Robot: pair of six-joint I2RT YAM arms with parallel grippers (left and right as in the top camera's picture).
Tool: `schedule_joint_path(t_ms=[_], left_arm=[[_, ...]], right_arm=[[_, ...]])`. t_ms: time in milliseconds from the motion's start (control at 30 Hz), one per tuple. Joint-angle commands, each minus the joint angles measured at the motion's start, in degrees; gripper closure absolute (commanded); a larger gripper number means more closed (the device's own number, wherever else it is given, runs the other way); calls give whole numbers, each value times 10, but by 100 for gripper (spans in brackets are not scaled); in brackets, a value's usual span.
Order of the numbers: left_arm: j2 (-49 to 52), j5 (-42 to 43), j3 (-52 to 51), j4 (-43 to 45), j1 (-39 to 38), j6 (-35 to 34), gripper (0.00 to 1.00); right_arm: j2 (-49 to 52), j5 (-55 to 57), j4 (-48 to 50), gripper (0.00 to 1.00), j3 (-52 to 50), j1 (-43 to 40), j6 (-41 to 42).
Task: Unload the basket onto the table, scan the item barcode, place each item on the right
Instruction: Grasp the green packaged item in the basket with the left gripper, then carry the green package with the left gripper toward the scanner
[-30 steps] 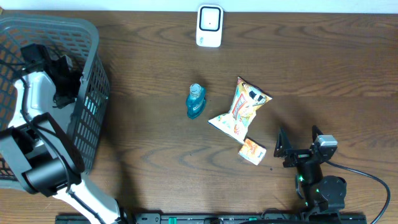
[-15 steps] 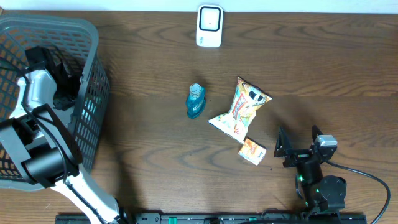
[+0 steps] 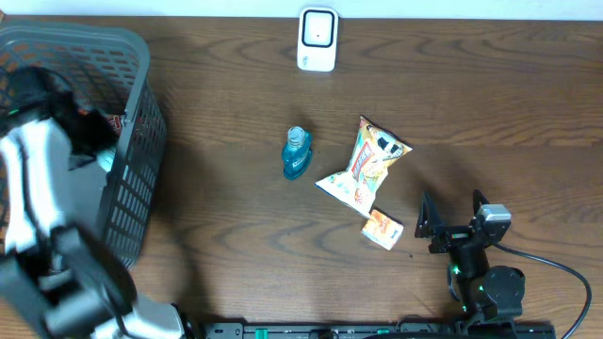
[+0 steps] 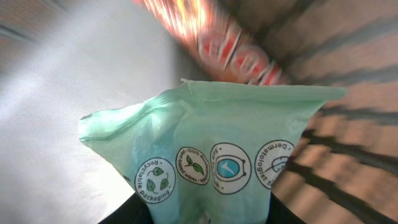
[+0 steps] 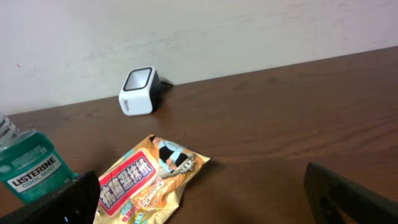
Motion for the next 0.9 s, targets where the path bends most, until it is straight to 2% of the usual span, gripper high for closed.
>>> schedule_joint_path(t_ms=[0, 200, 333, 467, 633, 867], left_arm=[[-147, -10, 9, 1, 33, -76, 64], [-297, 29, 9, 1, 43, -143, 64], [-361, 129, 9, 13, 27, -177, 63], [-397, 214, 9, 28, -43, -177, 63], [-394, 183, 8, -4, -183, -170, 63], [-361, 4, -16, -125, -358, -182, 63]], right_arm=[[-3, -1, -2, 1, -1, -3, -5], [-3, -1, -2, 1, -1, -3, -5], [-3, -1, -2, 1, -1, -3, -5], [-3, -1, -2, 1, -1, -3, -5], [-3, -1, -2, 1, -1, -3, -5], [-3, -1, -2, 1, -1, -3, -5]])
